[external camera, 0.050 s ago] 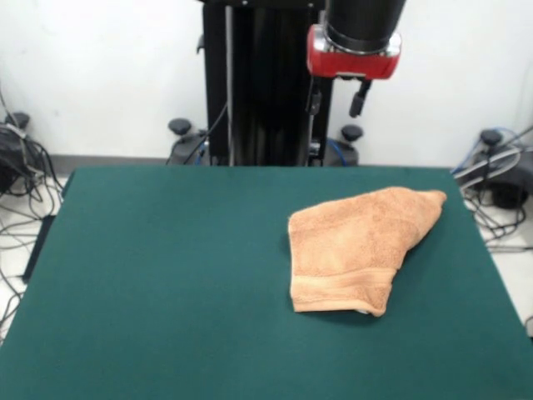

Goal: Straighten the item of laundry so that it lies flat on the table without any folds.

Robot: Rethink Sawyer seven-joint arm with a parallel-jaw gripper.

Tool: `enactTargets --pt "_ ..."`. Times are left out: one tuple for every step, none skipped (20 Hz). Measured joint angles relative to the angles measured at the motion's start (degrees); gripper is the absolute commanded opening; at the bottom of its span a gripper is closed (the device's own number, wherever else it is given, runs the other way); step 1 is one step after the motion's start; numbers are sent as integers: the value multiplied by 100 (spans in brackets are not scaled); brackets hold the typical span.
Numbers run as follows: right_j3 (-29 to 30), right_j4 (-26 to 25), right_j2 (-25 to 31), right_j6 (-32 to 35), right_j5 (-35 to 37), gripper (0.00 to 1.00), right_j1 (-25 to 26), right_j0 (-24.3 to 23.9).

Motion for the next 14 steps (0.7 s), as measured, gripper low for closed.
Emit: enactTargets --pt "-3 -5 0 0 -7 100 10 0" --pt "-17 -62 0 0 -54 100 51 1" --pt "-24 -99 1 0 -82 100 68 -1" --pt "-31 -130 1 0 -103 100 81 -1" --pt "-48 -193 2 0 -147 100 106 -4" --pt "-62 -234 5 0 -175 100 123 -8" --pt "-73 -260 10 0 -192 100 138 -13" --pt "-114 -333 34 0 -239 100 182 -34" --pt "-140 -370 57 0 -257 100 211 -50" --pt "-151 -381 65 0 -262 100 224 -55" --pt "-206 -428 100 0 -282 100 282 -71" --pt "-229 -442 110 0 -288 100 306 -73" --pt "-280 -467 124 0 -300 100 354 -75" --pt "-330 -488 135 0 -313 100 404 -74"
